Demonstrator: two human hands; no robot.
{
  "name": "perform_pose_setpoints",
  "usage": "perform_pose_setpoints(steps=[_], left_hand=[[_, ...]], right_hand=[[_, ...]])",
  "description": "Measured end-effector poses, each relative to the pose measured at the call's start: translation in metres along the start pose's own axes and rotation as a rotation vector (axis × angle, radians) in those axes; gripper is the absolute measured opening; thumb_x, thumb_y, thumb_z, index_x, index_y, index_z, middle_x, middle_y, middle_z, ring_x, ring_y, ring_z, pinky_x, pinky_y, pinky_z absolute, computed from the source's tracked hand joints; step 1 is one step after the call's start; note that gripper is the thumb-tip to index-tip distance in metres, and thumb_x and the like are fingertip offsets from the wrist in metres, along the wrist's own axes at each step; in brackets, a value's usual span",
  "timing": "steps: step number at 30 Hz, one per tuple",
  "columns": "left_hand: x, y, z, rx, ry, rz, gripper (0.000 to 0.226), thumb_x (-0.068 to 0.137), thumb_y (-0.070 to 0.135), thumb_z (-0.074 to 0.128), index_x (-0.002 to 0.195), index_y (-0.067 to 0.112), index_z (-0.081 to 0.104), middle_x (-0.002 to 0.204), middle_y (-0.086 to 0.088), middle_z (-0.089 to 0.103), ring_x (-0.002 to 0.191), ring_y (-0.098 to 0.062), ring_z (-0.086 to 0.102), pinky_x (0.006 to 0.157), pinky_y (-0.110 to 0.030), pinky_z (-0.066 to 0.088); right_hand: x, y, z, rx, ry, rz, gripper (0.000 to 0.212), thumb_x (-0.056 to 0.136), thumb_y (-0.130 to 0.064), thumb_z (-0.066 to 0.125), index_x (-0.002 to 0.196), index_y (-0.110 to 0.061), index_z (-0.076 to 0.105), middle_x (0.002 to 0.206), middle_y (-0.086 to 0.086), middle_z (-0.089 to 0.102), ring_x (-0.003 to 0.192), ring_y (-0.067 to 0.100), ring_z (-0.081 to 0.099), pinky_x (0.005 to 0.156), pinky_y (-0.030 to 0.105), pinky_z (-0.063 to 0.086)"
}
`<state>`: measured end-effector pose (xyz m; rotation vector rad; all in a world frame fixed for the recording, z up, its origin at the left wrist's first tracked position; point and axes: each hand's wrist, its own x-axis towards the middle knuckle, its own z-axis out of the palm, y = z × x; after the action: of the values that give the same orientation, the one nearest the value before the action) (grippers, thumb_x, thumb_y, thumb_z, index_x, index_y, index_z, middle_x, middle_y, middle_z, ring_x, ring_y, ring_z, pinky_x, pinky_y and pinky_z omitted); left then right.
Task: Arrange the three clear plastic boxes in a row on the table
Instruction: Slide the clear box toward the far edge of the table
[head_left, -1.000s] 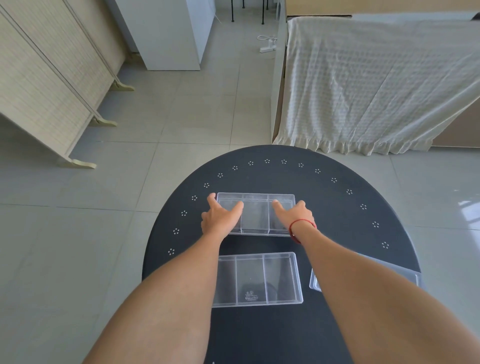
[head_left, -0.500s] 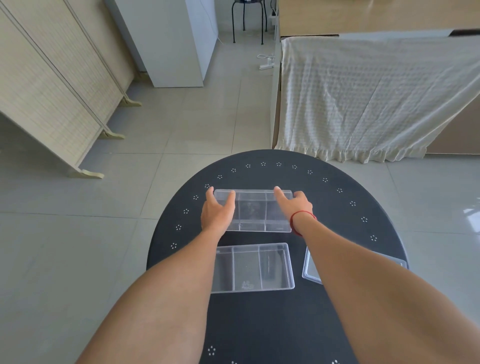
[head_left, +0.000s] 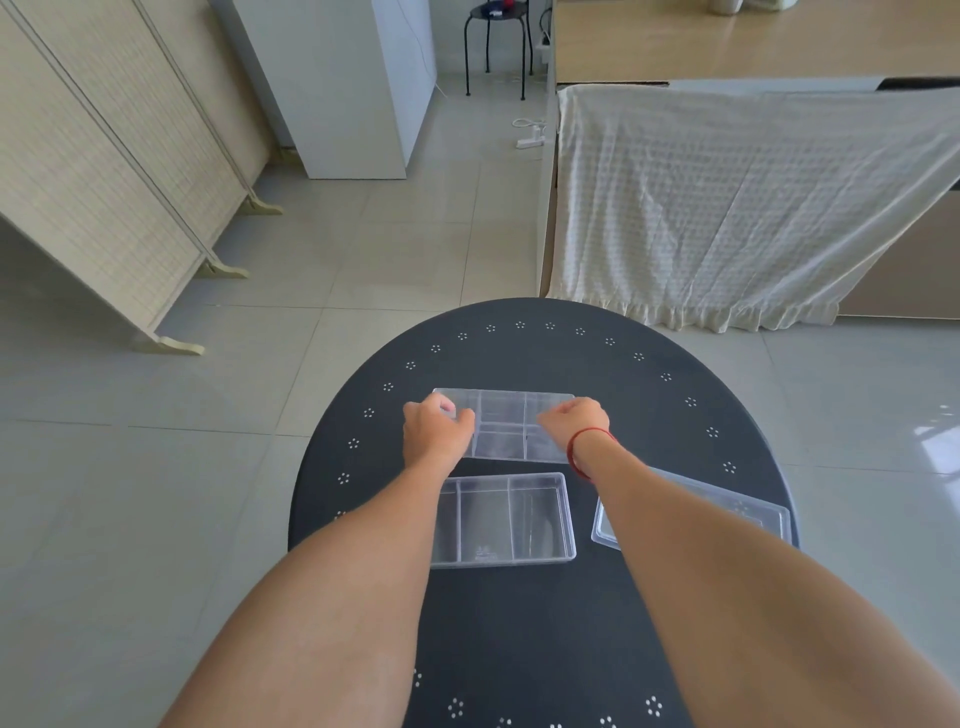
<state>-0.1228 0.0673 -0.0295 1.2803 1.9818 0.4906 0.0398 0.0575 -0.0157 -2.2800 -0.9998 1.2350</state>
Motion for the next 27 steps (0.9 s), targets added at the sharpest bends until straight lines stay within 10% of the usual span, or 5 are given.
perform_pose_setpoints(steps=[13, 27], left_hand=[[0.013, -0.009, 0.008, 0.355, -0.137, 0.171, 0.056, 0.093, 0.037, 0.057, 0.146, 0.023, 0.043, 0.16, -0.006, 0.02, 0.145, -0.023, 0.027, 0.103, -0.041, 0.041], [0.108, 0.021, 0.015, 0.365, -0.221, 0.23, 0.075, 0.087, 0.036, 0.069, 0.151, 0.017, 0.034, 0.163, -0.01, 0.008, 0.15, -0.026, 0.017, 0.119, -0.044, 0.027]], right_hand=[[0.021, 0.005, 0.032, -0.243, -0.023, -0.203, 0.064, 0.084, -0.018, 0.066, 0.144, -0.015, 0.043, 0.156, 0.01, 0.028, 0.14, 0.03, 0.037, 0.108, 0.041, 0.042], [0.088, -0.041, 0.047, -0.402, -0.034, -0.264, 0.071, 0.089, -0.02, 0.063, 0.151, -0.027, 0.03, 0.165, 0.006, -0.004, 0.153, 0.026, -0.006, 0.117, 0.043, 0.029]])
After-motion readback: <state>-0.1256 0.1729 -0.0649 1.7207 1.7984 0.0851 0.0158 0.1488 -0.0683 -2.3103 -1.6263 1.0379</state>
